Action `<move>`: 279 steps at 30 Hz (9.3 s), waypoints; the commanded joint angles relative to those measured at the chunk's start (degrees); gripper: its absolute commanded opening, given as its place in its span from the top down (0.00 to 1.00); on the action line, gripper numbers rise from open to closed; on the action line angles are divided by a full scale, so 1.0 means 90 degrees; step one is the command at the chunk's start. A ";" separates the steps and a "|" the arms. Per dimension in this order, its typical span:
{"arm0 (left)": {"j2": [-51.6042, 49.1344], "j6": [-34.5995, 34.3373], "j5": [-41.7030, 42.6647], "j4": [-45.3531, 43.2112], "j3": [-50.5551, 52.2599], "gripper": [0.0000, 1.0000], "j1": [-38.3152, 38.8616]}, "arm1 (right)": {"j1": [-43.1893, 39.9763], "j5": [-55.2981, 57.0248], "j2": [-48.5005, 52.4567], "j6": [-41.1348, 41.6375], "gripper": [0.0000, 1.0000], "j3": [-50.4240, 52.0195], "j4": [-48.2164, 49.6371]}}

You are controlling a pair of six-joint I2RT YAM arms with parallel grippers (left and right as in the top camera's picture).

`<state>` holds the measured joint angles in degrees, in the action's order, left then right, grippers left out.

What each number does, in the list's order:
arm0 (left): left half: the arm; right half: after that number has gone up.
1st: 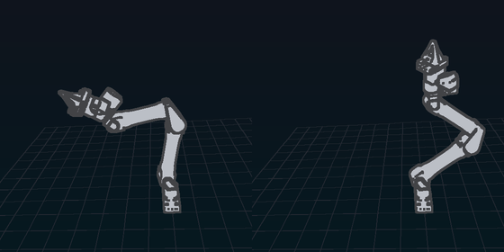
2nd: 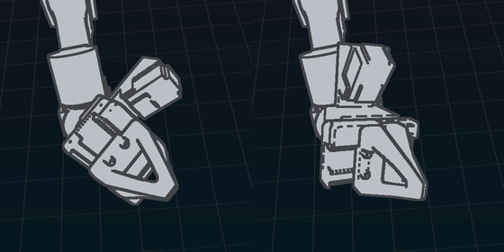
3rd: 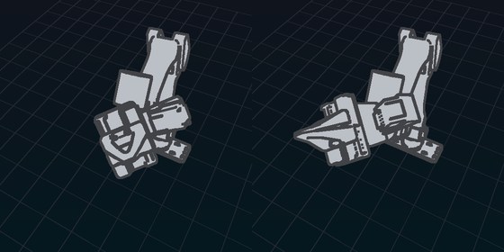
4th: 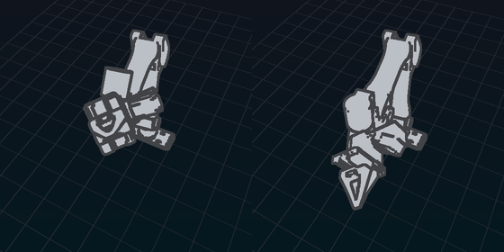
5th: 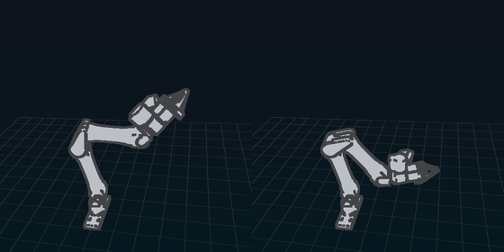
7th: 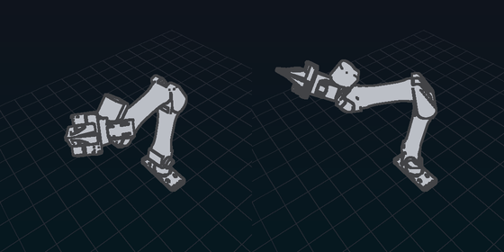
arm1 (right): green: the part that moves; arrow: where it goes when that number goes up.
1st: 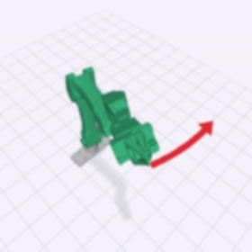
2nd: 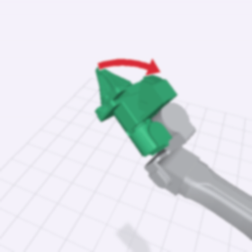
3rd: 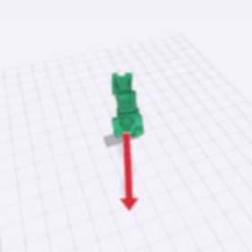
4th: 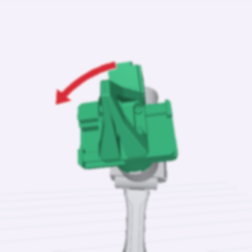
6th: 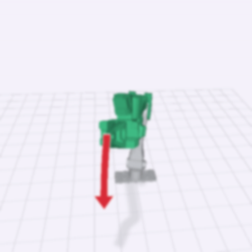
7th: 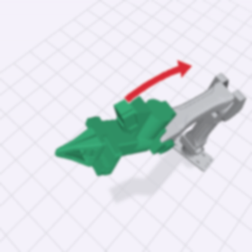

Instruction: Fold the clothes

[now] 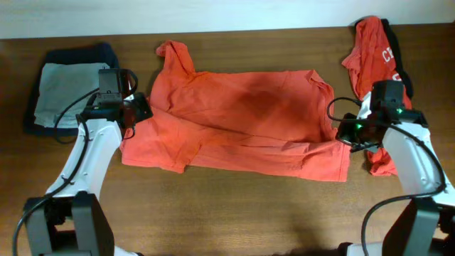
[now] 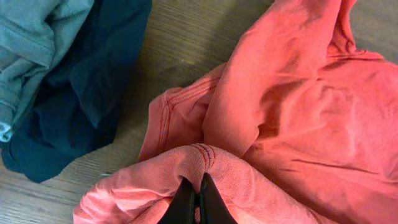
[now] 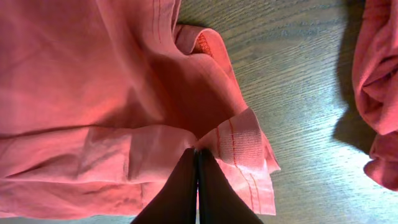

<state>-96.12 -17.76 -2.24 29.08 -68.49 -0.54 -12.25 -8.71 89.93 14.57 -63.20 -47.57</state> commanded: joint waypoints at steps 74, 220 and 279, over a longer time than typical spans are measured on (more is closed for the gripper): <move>-0.0816 0.1287 0.0141 0.0529 -0.2545 0.38 0.0041 | 0.0134 -0.0345 0.0787 -0.1705 0.35 -0.2314 0.0027; -0.6618 0.1880 -0.0403 0.2875 -1.0642 0.99 0.0959 | 0.0971 0.0546 0.4143 -0.2348 0.95 -0.2365 0.4459; -0.5884 0.1399 -0.0153 0.7514 -1.2366 0.99 0.0719 | -0.0228 -0.1433 0.3075 -0.2380 0.96 -0.6516 -0.4454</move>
<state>-153.97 -4.32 -4.29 96.49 -178.74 5.26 -14.59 -22.37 118.67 -5.91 -120.86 -87.48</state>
